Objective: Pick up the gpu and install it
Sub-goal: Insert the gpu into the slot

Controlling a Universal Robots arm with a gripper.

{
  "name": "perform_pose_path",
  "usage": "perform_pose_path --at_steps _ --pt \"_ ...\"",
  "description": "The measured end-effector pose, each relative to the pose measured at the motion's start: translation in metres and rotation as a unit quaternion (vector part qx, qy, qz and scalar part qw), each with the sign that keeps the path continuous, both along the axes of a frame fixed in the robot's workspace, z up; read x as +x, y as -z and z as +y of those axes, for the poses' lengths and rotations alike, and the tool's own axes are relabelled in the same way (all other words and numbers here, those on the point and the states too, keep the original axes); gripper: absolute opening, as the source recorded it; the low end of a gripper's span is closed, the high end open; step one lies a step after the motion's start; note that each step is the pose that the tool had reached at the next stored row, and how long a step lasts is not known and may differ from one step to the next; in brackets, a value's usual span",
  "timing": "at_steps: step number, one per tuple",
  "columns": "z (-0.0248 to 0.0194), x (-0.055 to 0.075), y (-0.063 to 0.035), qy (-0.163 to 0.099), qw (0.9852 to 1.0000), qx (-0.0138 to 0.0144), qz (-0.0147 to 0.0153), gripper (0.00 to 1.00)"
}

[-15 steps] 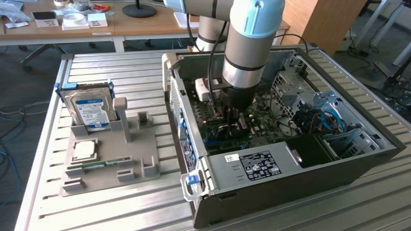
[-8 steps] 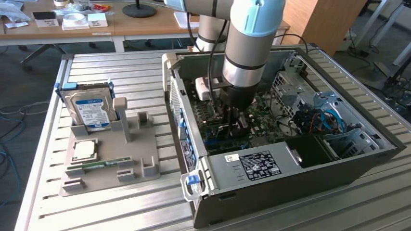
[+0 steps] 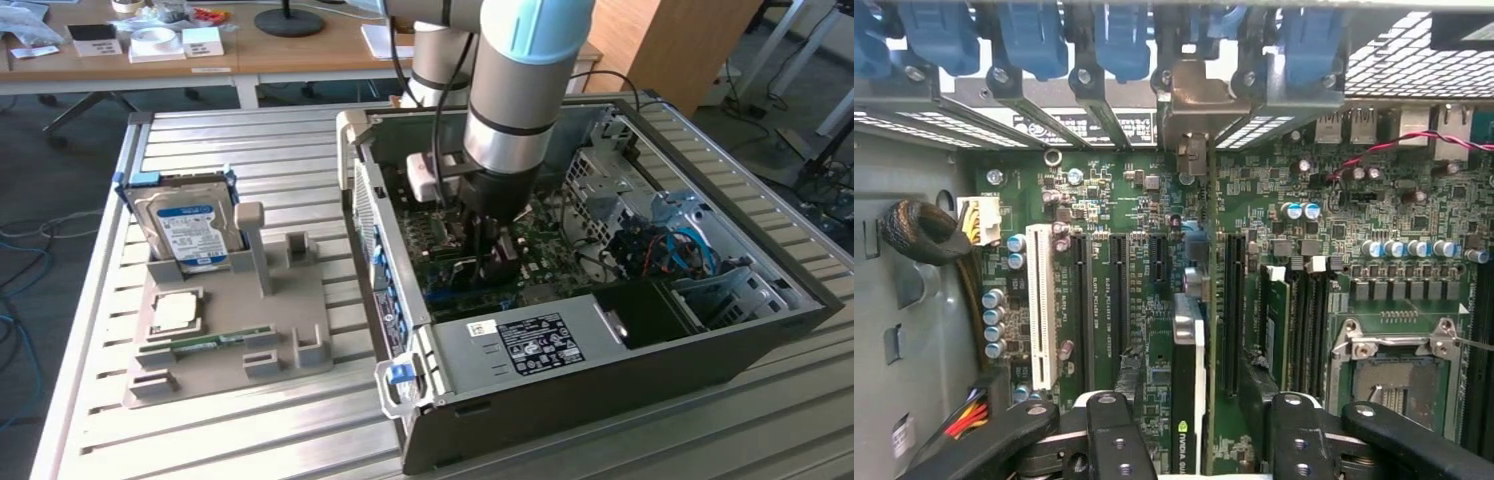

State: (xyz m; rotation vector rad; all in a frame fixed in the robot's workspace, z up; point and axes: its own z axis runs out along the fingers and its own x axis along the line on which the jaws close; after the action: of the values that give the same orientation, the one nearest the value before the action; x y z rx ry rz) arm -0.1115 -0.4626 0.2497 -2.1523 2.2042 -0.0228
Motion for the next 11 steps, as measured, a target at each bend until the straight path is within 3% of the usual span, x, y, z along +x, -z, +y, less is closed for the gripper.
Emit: perform_pose_path --at_steps 6,11 --pt "0.0004 0.0000 -0.0004 0.000 1.0000 -0.0004 0.0000 0.52" --pt "0.0007 0.0009 -0.0008 0.004 1.0000 -0.0011 0.0047 0.52"
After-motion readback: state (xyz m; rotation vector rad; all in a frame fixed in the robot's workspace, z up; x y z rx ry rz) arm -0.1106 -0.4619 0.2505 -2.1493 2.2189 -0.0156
